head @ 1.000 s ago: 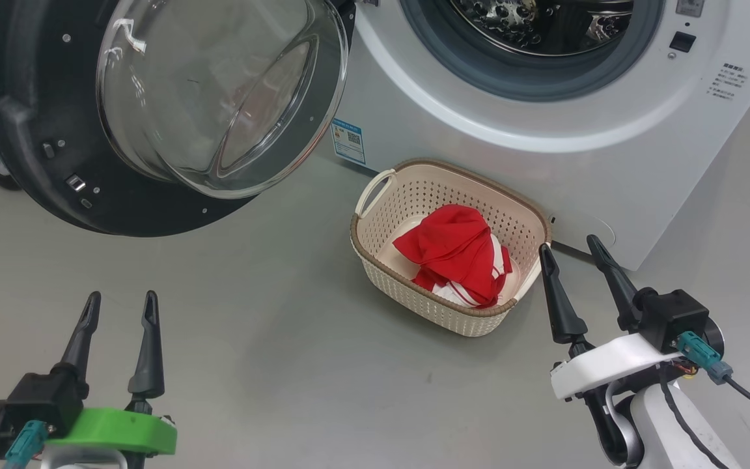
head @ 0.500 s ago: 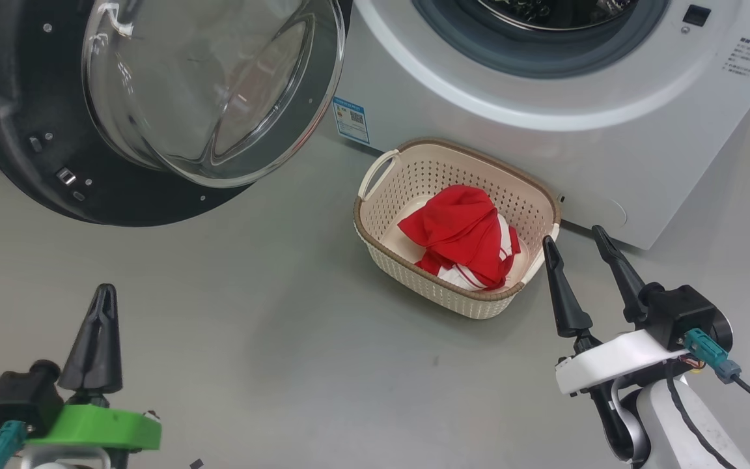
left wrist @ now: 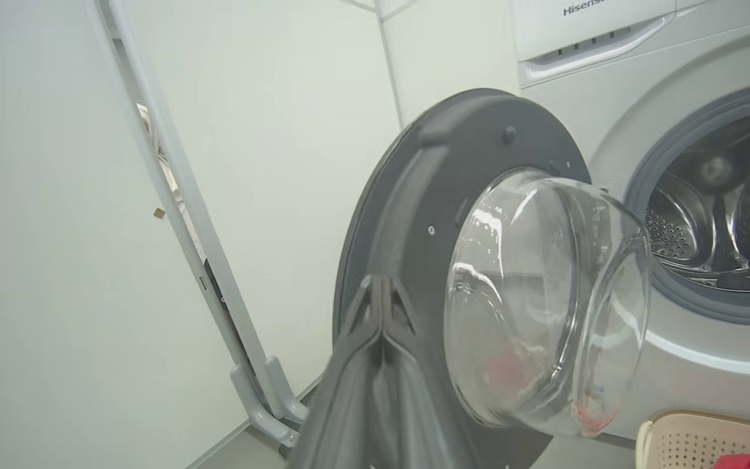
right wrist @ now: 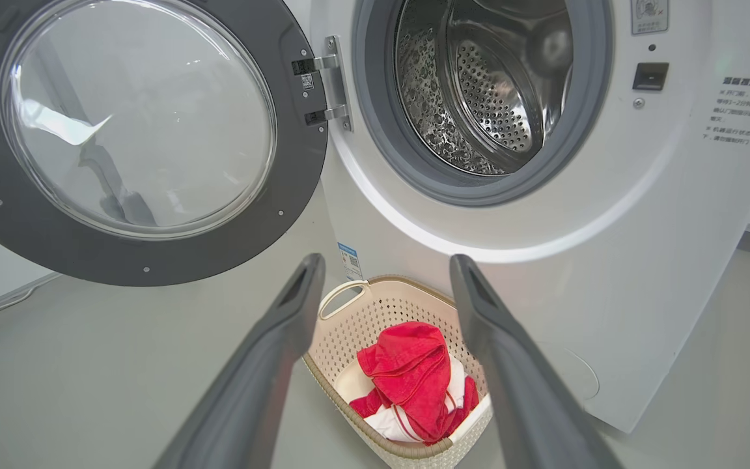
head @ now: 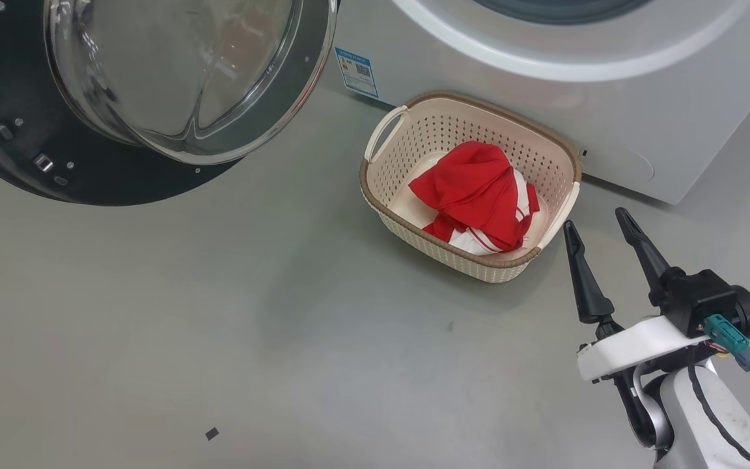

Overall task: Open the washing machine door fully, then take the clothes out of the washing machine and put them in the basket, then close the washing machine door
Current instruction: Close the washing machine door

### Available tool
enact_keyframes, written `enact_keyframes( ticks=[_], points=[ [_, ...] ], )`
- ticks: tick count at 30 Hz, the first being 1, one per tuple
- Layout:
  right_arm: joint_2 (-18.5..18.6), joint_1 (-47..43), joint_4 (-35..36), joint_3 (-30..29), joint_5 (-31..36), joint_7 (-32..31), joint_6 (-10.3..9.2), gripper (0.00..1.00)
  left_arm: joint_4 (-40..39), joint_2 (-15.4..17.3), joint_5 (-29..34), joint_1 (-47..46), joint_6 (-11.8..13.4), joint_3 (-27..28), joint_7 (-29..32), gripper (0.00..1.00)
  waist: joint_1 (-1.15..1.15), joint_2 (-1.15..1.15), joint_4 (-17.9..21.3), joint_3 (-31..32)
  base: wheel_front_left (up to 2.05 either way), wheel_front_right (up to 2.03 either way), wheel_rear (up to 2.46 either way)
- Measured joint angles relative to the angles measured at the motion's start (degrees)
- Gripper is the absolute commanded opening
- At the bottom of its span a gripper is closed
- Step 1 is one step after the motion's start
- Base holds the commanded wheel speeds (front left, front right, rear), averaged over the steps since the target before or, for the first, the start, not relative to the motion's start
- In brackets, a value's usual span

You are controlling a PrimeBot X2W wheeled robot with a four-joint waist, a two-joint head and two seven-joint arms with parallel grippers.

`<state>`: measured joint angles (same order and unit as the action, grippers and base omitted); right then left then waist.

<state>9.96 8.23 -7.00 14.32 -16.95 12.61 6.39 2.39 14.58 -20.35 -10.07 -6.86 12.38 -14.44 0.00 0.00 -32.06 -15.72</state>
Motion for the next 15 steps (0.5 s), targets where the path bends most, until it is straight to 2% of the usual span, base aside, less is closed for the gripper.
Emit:
enact_keyframes(
  ticks=[5,9,15],
  points=[
    [0.0,1.2,0.7,1.0,0.5,-0.9,0.01,1.0,2.7,5.5,-4.7,-5.1,0.0,6.3,1.8,0.0,0.0,0.0,0.6,-1.7,0.0,0.0,0.0],
    [0.0,2.2,1.5,1.9,1.1,-1.5,0.02,1.0,8.0,6.8,-14.2,-9.3,0.0,11.9,5.5,0.0,0.0,0.0,1.8,-2.8,0.0,0.0,0.0],
    [0.1,3.3,2.3,2.1,2.0,-2.2,0.02,1.0,16.2,9.6,-22.5,-14.5,0.0,17.1,11.9,0.0,0.0,0.0,4.0,-4.5,0.0,0.0,0.0]
  ],
)
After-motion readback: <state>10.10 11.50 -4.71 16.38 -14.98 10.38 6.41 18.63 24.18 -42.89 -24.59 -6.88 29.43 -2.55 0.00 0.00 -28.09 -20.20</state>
